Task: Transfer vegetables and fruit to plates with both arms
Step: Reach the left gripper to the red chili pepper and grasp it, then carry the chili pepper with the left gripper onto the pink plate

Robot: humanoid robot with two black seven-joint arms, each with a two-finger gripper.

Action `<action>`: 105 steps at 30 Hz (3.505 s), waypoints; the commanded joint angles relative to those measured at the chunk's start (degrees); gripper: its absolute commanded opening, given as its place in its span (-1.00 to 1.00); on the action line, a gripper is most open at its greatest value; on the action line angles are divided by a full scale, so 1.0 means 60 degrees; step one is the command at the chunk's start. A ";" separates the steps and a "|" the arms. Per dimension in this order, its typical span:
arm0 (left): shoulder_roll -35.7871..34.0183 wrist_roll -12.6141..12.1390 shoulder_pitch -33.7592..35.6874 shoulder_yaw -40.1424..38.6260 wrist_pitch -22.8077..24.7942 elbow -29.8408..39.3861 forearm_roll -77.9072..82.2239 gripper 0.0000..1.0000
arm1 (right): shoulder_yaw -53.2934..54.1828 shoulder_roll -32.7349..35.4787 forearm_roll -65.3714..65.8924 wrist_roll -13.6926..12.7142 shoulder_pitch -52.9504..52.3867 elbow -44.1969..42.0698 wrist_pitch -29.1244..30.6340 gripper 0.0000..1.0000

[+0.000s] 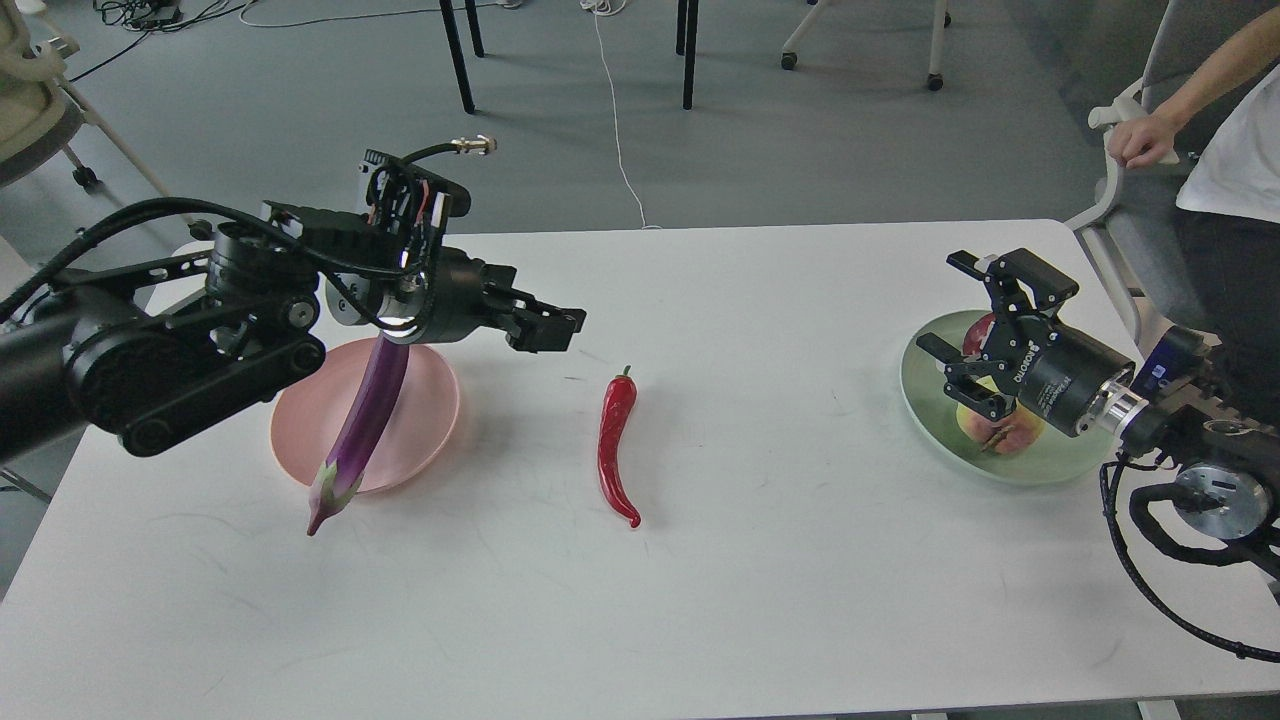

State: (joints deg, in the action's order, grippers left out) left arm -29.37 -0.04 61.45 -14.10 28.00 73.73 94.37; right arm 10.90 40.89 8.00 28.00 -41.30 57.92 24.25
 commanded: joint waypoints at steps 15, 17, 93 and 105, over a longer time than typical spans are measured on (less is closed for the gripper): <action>0.2670 -0.3010 -0.1686 0.0021 0.0000 -0.0628 -0.0552 0.96 | 0.0102 0.0070 0.0000 0.0000 0.0175 -0.0001 0.0001 0.97; 0.2640 -0.3010 -0.1672 0.0021 0.0000 -0.0803 -0.0552 0.96 | 0.0102 0.0056 0.0000 0.0000 0.0190 -0.0001 0.0001 0.97; 0.0241 -0.2367 -0.0705 0.0006 0.0000 0.0221 -0.0552 -0.51 | 0.0102 -0.0047 0.0043 0.0000 0.0439 -0.0030 -0.0014 0.97; -0.2237 -0.1795 -0.1027 0.0343 0.0000 0.0646 -0.0523 -0.51 | 0.0102 -0.0061 0.0205 0.0000 0.0453 -0.0044 -0.0014 0.97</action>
State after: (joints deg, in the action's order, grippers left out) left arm -40.93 -11.29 55.82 -12.71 28.00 77.60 91.18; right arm 11.51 40.60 9.22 28.00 -38.67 57.73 24.17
